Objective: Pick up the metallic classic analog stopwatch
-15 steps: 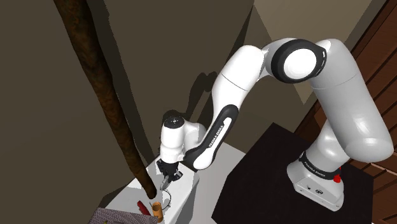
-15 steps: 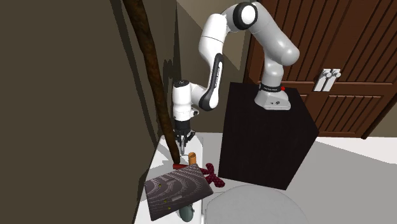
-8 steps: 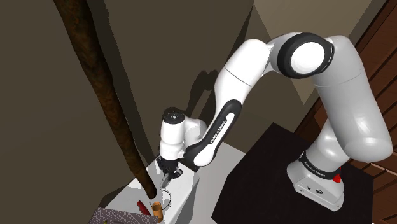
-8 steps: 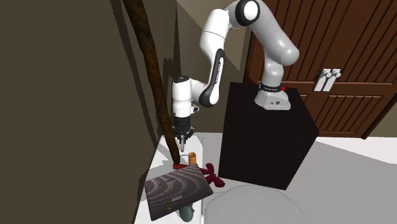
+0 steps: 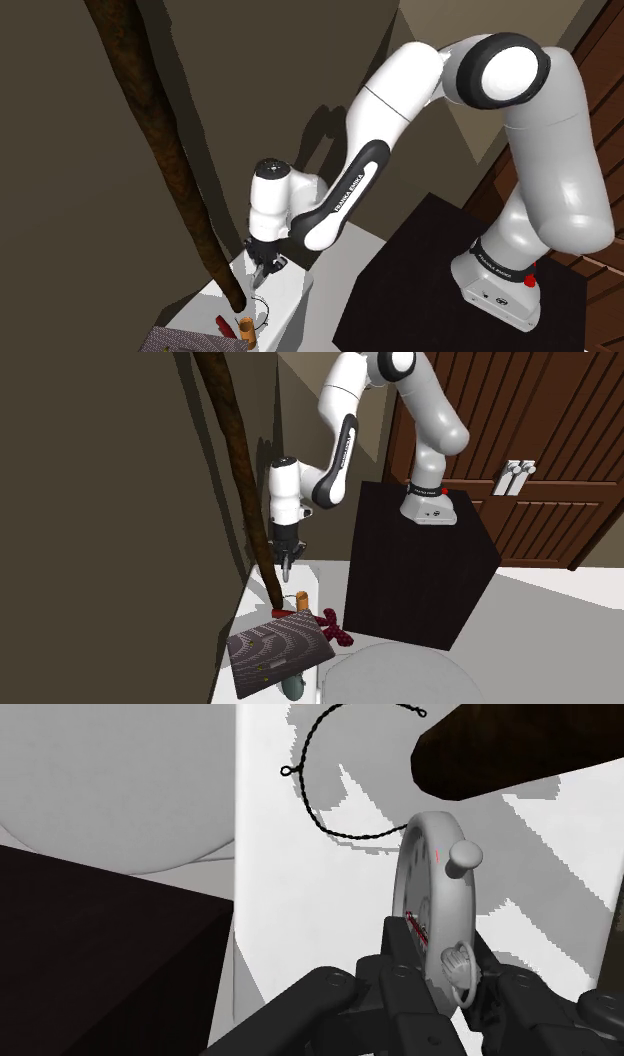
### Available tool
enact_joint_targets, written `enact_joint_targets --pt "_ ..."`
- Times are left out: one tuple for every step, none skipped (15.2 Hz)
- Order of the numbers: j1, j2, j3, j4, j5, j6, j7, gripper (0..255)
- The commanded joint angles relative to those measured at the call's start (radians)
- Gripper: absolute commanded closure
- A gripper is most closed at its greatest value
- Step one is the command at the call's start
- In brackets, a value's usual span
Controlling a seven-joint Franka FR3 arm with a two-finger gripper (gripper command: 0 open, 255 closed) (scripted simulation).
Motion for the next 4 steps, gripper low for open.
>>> enact_joint_targets --pt "-0.011 -0.021 0.013 -0.004 0.01 -0.018 -0.006 255" --pt "-0.016 -0.032 0.02 -0.008 0.016 -0.026 -0.009 255" --pt "-0.017 -0.034 0.021 -0.008 0.017 -0.027 -0.009 255" --pt "-0.017 -0.034 0.021 -0.008 0.017 -0.028 -0.009 255"
